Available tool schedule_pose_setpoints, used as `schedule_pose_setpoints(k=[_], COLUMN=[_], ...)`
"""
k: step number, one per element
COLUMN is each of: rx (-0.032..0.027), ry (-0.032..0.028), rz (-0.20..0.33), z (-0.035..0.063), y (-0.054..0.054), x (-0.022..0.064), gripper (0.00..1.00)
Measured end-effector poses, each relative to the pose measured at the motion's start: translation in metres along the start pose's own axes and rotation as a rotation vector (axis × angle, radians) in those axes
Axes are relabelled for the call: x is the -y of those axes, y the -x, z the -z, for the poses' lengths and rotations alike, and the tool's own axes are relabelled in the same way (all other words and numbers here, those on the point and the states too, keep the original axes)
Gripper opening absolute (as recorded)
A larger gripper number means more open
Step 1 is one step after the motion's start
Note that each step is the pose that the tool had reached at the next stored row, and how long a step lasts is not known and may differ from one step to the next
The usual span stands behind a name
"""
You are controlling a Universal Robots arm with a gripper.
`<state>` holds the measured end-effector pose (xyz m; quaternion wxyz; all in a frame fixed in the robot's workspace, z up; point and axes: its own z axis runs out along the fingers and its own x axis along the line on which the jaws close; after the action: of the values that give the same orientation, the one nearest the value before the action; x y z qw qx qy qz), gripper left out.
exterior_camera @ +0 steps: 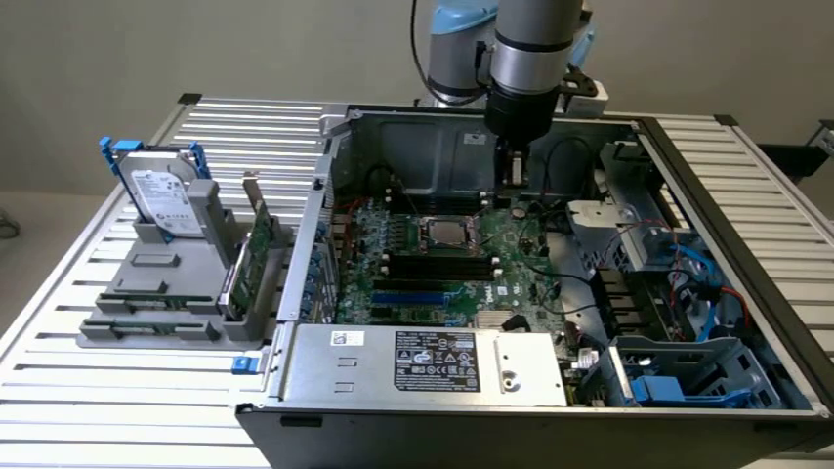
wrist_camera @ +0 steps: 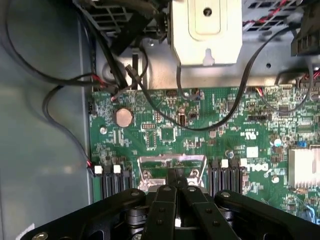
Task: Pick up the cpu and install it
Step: 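Place the cpu into insertion slot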
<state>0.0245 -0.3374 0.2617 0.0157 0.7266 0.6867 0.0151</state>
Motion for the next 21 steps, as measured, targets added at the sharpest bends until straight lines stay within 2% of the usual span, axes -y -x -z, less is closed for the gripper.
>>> schedule_pose_setpoints(k=[3,4,9,11,14,21], rx=[0.0002,0.0006,0.0007,0.0007,0.0009,0.0010], ry=[-0.0052,-0.0066,-0.0106,-0.0125,-0.0128,-0.0128], rz=[0.000,0.000,0.000,0.000,0.000,0.000], z=[0.0127,0.0141,0.0131,0.0108,0.0051,-0.0075], y=[0.000,-0.001,-0.002,-0.002,-0.002,-0.002], x=[-0.0082,-0.0123,-0.0346,-0.0401,-0.0431,-0.0434], gripper=[0.11,0.11,0.11,0.11,0.11,0.11])
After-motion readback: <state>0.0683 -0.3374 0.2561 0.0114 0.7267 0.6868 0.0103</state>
